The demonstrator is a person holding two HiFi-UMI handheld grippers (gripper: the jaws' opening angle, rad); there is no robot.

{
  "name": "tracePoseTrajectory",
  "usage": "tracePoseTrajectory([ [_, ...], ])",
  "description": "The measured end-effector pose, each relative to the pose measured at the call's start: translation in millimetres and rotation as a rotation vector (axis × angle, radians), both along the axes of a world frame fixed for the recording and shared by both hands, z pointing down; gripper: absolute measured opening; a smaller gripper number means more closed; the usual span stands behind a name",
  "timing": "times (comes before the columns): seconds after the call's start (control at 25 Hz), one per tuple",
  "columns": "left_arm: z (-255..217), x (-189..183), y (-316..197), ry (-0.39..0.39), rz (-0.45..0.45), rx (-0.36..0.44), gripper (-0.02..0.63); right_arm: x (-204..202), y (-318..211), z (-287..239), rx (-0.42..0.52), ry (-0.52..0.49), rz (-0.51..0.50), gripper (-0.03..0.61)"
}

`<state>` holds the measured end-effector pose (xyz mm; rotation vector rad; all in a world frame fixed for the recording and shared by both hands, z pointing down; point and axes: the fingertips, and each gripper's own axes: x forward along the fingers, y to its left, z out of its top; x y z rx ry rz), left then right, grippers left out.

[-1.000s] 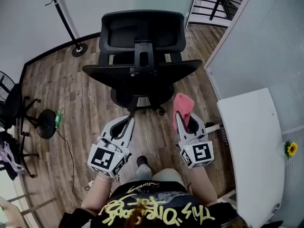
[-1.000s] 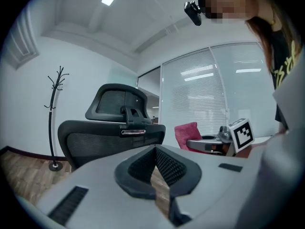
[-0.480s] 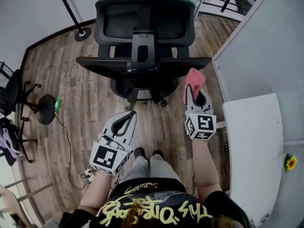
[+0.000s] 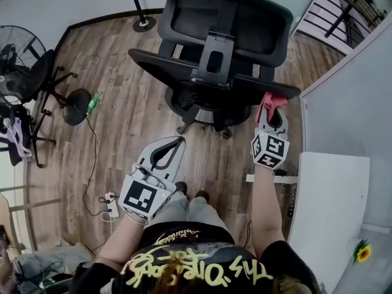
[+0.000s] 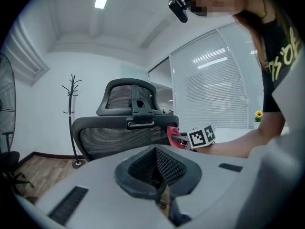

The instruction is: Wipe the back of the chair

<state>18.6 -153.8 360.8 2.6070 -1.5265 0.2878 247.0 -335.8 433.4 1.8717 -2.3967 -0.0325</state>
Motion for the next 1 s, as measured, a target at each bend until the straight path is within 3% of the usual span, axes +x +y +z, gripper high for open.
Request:
tracePoseTrajectory([
  [0.4,4,-28,22,0.024,-0.147,0.029,-0.006,-23,-16,-2,0.019,-0.029,-0.042,0.063],
  [0.76,1,-70,17,0.022,-0.102,0.041,-0.006,-81,-13,-5,0.065,-0.026,-0.052,0.063],
  [1.0,0,-112,6,0.021,-0.063,0.026,-0.006,-112,-17,-9,0.072,-0.056,0.025,0.063],
])
